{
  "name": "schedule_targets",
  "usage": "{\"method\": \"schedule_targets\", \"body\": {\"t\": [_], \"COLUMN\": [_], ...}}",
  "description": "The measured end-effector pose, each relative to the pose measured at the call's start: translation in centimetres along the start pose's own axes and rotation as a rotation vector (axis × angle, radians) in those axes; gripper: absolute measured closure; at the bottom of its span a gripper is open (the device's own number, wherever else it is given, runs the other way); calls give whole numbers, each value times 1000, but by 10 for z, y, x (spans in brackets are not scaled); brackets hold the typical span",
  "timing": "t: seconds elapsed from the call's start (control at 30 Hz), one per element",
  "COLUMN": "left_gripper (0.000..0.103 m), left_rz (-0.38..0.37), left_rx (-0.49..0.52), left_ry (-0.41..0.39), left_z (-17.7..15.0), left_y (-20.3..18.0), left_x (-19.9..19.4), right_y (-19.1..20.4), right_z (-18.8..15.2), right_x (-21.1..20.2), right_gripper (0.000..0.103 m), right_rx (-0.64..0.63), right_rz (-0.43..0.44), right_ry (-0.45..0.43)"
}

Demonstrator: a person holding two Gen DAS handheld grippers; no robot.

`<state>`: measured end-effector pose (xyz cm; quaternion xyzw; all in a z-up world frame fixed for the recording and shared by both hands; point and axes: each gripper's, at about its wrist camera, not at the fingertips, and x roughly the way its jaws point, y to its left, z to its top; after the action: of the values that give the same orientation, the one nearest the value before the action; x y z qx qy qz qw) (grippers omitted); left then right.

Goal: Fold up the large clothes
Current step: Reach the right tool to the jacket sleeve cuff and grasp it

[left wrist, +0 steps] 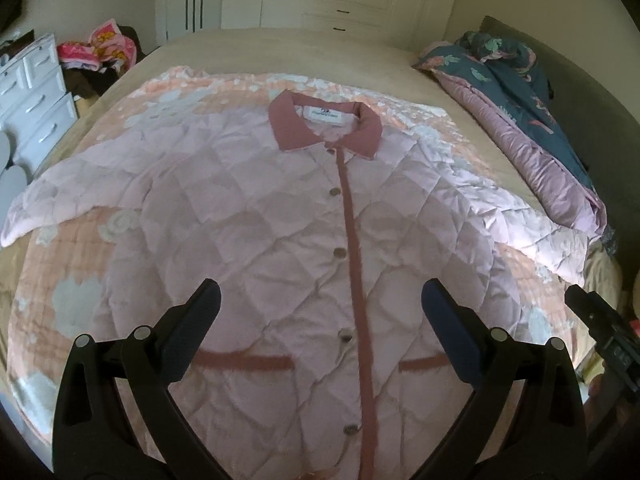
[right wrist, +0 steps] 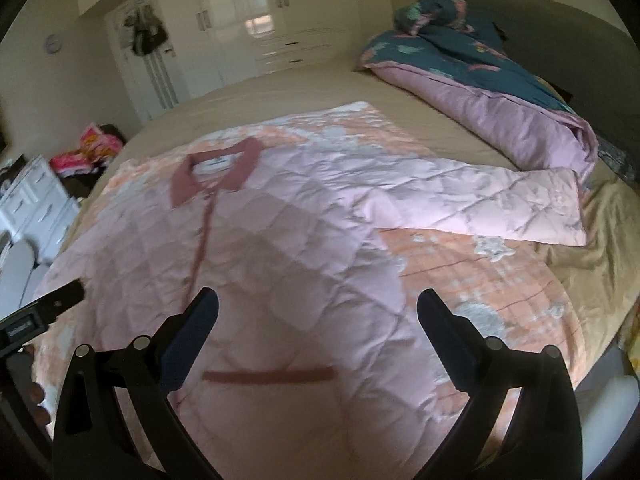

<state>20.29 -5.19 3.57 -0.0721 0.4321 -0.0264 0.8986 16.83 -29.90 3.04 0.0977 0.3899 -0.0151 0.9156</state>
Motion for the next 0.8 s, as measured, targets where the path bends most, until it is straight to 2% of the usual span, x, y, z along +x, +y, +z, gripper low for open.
{"method": "schedule_targets", "body": {"t": [0.3,0.47,0.57,0.8], "left_gripper": [9,9,9,9], "left_rz": [10,-9,11,-31], "left_rx": [16,32,54,70], "left_ry": [56,68,70,78], "left_z": [20,30,37,50], "left_y": [-12,-20,-28,-48], "left_x": [45,65,78,104], "right_y": [-56,-86,-108,-155], "right_z": [21,29,31,34], "right_x": [39,57,70,100], "right_gripper": [4,4,4,4], "right_rx": [117,174,221,310], "right_rz": [-77,-111,-124,-206], "right_ry": [9,6,18,32]}}
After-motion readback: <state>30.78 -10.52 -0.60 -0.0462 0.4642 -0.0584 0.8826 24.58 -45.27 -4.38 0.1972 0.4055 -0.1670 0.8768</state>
